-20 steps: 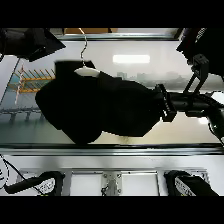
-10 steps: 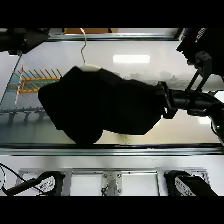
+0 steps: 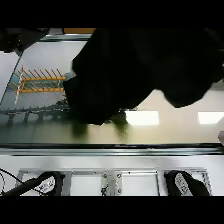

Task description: Fold the clothes and pants, and hang the long-sleeved shirts on hangers.

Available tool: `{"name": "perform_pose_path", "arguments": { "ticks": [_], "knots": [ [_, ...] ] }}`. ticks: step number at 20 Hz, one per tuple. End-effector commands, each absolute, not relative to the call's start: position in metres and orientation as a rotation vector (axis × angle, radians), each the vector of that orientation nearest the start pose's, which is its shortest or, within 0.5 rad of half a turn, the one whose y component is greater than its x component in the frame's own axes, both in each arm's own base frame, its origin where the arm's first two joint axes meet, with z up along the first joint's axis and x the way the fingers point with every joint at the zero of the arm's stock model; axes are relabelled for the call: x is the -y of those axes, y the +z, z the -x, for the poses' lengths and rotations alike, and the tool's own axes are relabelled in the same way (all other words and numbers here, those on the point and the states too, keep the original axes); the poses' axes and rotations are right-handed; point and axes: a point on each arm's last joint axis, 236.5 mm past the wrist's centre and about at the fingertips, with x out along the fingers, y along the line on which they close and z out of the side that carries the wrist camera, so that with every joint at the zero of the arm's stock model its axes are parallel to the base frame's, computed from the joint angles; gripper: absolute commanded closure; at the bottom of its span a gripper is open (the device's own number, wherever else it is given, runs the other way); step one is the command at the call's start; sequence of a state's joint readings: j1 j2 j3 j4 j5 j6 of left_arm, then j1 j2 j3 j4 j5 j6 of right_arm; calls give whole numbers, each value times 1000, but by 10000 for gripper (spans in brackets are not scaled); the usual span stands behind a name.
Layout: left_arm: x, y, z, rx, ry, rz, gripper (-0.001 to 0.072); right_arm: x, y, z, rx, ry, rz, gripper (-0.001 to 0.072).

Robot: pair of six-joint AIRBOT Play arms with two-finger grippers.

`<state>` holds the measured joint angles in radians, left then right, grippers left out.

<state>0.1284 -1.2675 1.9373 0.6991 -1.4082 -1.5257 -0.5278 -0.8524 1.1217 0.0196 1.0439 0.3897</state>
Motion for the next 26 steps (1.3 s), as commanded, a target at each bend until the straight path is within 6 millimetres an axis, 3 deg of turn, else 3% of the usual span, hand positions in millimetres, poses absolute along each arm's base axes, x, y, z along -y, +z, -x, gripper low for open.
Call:
{"name": "perform_pose_path", "arguments": {
  "ticks": [1, 3, 7, 11, 14, 18, 26],
  "knots": [
    [146, 341, -391, -676, -666, 376, 695, 103, 391, -353, 166, 64, -208, 707],
    [152, 329, -395, -702, -648, 330, 695, 157, 401, -335, 205, -135, -227, 707],
    [172, 313, -399, -751, -687, 320, 695, 231, 417, -298, 207, -427, -129, 707],
    [181, 295, -408, -798, -701, 326, 695, 282, 449, -268, 218, -643, 3, 707],
    [181, 288, -412, -815, -699, 331, 695, 309, 476, -252, 222, -754, 109, 707],
    [181, 287, -413, -816, -698, 331, 695, 328, 510, -235, 247, -842, 194, 707],
    [181, 288, -413, -815, -698, 332, 695, 312, 547, -212, 342, -883, 259, 705]
  ]
}}
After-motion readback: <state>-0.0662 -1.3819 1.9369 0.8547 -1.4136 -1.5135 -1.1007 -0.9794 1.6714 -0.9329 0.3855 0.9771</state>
